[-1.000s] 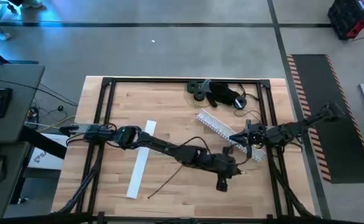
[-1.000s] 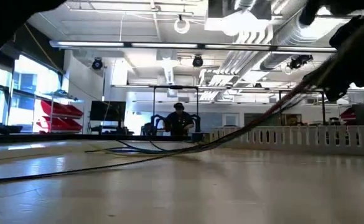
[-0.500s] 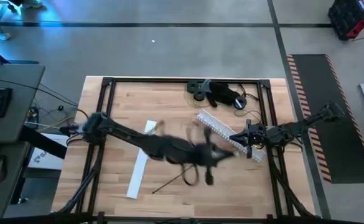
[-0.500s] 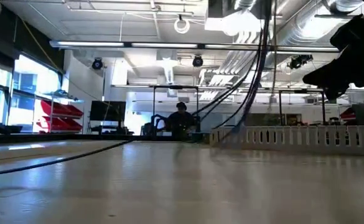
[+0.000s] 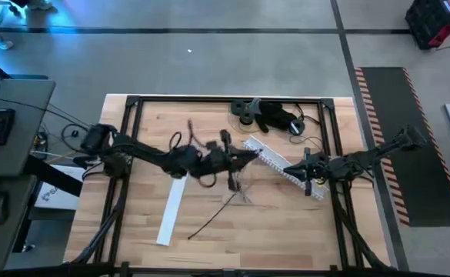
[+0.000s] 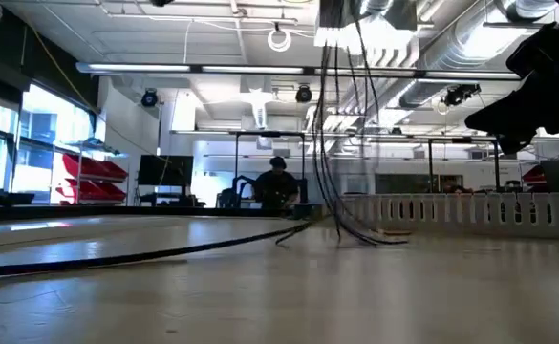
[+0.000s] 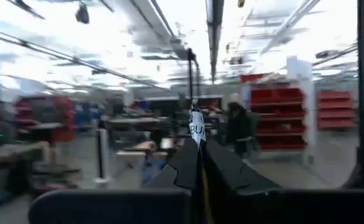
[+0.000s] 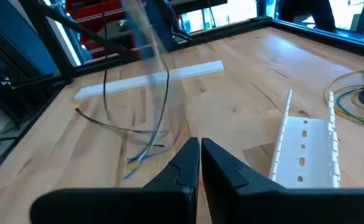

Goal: Ziptie cables
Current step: Wrap the cable using zip tie

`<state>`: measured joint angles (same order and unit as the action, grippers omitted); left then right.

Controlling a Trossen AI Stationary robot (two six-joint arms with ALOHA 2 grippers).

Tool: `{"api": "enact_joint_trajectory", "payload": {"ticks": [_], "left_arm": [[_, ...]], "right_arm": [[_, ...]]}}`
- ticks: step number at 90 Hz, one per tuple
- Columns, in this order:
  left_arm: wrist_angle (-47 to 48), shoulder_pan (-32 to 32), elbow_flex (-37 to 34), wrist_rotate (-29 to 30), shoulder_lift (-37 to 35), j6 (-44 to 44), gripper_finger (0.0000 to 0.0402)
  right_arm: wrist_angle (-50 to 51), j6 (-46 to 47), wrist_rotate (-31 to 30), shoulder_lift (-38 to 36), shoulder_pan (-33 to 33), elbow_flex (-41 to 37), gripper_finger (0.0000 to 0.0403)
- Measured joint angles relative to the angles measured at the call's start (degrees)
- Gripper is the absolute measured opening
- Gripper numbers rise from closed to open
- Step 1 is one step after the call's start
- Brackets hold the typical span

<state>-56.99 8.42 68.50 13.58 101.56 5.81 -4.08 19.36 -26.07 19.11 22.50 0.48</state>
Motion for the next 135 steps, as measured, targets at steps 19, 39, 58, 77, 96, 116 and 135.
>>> {"api": "enact_joint_trajectory", "payload": {"ticks": [19,39,58,77,96,116,135], "left_arm": [[10.47,-2.82,8.87,-6.05,0.96,0.25,0.0],[16.86,-1.97,14.95,-6.24,0.88,4.74,0.0],[17.66,-1.22,16.4,-6.02,0.89,5.39,0.0],[16.07,-1.26,16.4,-5.24,0.81,5.37,0.0],[17.16,-1.26,16.4,-2.64,0.81,6.76,0.0],[19.84,-0.24,16.4,-0.52,0.81,8.44,0.0],[19.7,1.52,16.4,1.03,0.81,10.39,0.0]], "right_arm": [[-5.93,5.88,-1.88,0.0,0.0,-0.01,0.0],[-16.66,6.32,-9.33,-0.04,-0.02,0.01,0.0],[-17.54,9.77,-6.03,4.18,0.06,-0.01,0.0001],[-26.87,-0.04,-2.71,13.99,2.37,2.16,0.0065],[-27.93,-16.15,-5.71,25.83,5.49,10.89,0.0201],[-28.68,-22.29,-7.64,40.13,4.09,19.86,0.0298],[-43.23,-24.07,-7.85,56.83,-0.87,23.6,0.03]]}}
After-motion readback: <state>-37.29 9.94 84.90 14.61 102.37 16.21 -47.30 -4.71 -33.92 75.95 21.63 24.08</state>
